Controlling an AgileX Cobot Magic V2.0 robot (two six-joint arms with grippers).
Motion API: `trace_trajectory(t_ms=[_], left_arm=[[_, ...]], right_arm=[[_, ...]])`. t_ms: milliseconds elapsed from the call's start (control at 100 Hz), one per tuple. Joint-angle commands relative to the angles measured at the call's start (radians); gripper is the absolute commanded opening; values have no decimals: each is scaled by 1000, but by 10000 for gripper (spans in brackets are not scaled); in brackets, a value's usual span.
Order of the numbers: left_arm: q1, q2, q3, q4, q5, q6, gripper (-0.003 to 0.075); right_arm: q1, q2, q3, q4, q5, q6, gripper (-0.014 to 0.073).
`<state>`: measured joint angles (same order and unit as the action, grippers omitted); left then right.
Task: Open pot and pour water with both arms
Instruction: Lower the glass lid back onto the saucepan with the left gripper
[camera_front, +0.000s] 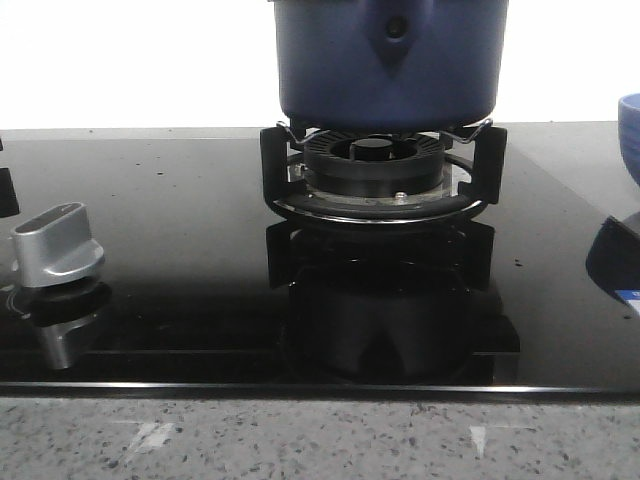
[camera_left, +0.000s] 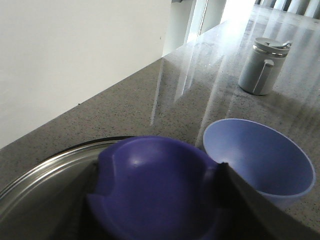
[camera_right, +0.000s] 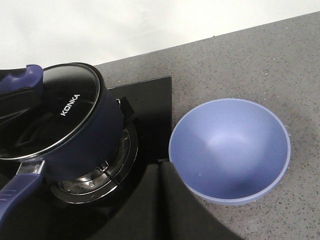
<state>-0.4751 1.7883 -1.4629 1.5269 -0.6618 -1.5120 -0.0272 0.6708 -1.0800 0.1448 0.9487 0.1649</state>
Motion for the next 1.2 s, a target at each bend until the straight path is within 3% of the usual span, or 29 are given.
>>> trace_trajectory(t_ms=[0,350,620,970,1190], left_arm=[[-5,-52,-38,-112,-7,19,284],[-5,-52,-38,-141,-45,47,293],[-5,-52,-38,-133,-62,47,428],[-5,-62,-52,-135,-65,47,433],[2,-140,-65,-128,14,47,431]], right_arm=[[3,1,-23,5,-82,-11,-68],[3,1,-23,7,-82,-11,-68],[3,1,-23,7,-82,-11,-68],[3,1,-23,7,-75,-11,-68],[3,1,-23,7,-112,-46,-68]])
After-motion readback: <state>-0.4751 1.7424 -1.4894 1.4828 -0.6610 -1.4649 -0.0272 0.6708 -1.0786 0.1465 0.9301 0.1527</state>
